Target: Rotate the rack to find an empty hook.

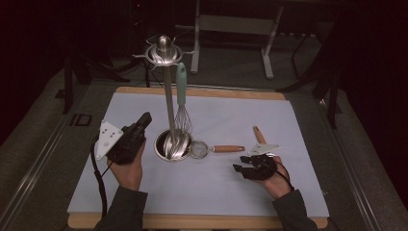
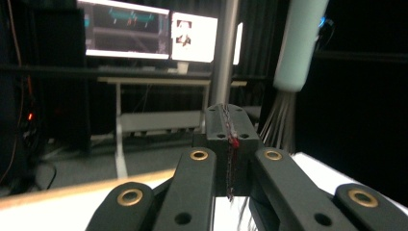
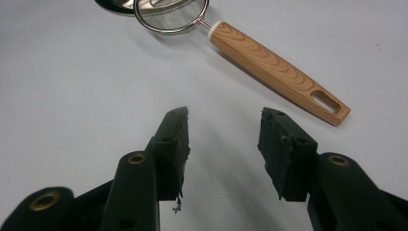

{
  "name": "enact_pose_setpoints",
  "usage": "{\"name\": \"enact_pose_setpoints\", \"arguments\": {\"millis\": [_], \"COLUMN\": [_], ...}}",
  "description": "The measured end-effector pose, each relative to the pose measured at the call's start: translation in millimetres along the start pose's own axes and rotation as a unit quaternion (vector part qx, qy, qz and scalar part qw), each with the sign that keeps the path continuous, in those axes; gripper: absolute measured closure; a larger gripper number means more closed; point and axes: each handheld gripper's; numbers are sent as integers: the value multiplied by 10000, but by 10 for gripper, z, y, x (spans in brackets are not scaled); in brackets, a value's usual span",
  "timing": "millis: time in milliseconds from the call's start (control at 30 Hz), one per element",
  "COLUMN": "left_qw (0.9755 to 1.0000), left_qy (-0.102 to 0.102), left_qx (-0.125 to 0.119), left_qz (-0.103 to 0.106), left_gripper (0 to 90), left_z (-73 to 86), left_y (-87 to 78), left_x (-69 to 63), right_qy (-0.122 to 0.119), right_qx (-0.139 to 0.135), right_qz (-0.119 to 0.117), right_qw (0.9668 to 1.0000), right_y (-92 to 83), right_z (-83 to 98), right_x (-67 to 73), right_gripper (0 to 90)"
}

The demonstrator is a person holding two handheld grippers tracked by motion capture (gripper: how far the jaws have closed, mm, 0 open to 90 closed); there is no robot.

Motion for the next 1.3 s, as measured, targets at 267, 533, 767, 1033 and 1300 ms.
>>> {"name": "enact_pose_setpoints", "arguments": {"millis": [267, 533, 767, 1033, 1300], "left_qw": [9976, 9936, 9908, 9915, 9917], "left_qy": [349, 591, 761, 723, 759], "left_qx": [-598, -957, -1094, -1063, -1031], "left_qz": [58, 132, 228, 180, 115], "left_gripper": [899, 899, 898, 898, 899], "left_z": [-300, -587, -740, -803, -818], "left_y": [125, 254, 312, 367, 379], "left_x": [-76, -161, -247, -169, -148], "right_qy": [49, 46, 40, 44, 36], "right_qx": [33, 34, 74, 73, 78], "right_qz": [16, 18, -3, 2, -14], "right_qw": [10000, 10000, 10000, 10000, 10000], "right_y": [-6, 3, 32, 27, 21], "right_z": [20, 32, 42, 46, 44], "right_x": [-20, -23, -4, -8, -3], "right_gripper": [535, 534, 533, 533, 533]}}
Point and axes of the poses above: each handheld gripper's, and its own axes: y roughly forward along the jaws, z roughly out of its underside, x roughly to its left, and after that the axes turned 8 degrees about z, right-handed
